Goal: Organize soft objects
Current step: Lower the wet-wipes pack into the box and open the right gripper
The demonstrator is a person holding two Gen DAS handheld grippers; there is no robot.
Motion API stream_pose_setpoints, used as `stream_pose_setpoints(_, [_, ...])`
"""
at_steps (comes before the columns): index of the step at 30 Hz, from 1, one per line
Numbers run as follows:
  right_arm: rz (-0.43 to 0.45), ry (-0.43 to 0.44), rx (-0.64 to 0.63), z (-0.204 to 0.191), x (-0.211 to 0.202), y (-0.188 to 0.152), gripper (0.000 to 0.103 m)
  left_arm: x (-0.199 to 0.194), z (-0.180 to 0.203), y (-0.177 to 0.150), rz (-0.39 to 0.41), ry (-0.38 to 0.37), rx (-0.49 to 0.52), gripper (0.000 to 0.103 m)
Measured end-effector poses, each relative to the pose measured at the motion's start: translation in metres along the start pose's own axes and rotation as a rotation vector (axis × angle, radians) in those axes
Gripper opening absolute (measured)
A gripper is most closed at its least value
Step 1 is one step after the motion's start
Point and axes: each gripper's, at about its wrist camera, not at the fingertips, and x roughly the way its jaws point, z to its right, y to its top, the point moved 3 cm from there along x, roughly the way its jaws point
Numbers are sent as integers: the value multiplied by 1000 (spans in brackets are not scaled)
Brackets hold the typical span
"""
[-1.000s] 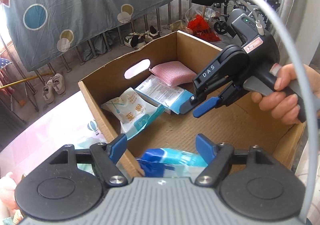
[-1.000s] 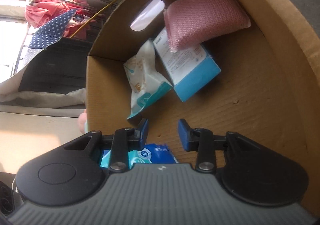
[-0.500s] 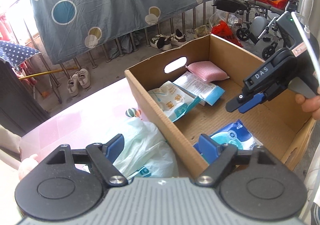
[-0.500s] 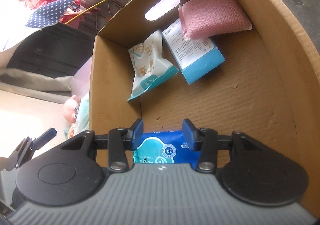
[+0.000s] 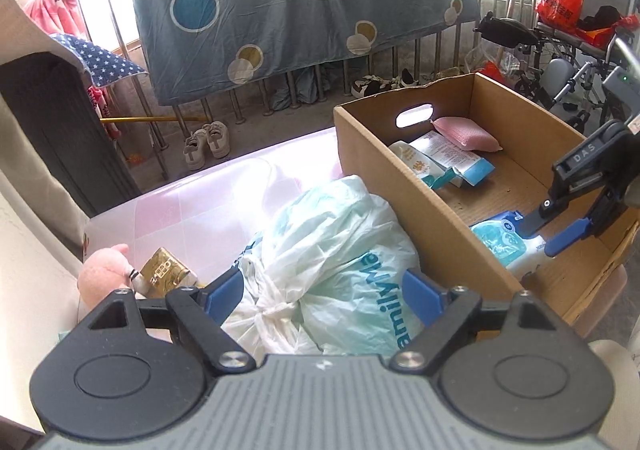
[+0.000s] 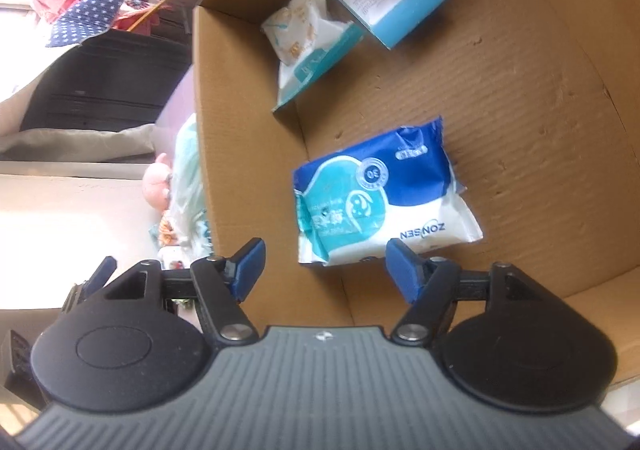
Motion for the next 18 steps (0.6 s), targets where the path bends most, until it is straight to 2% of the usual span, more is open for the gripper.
stream_pose_setpoints(3, [-26, -72, 57, 8, 20, 4, 67, -2, -5, -15, -16, -7, -36, 88])
stream_pose_setpoints(5, [-3, -107, 84, 12, 28, 10, 68, -2, -7, -26, -26, -4, -51, 88])
stream_pose_setpoints(10, [85, -108, 79, 10, 30, 27, 69, -5, -13, -46, -38, 2, -78, 88])
stream_pose_setpoints(14, [169, -134, -37, -3, 31, 41, 65, -4, -21, -52, -49, 8, -111, 88])
stream_pose_setpoints(18, [235, -153, -177, -13, 30, 52, 53, 0, -26, -55, -72, 14, -122, 88])
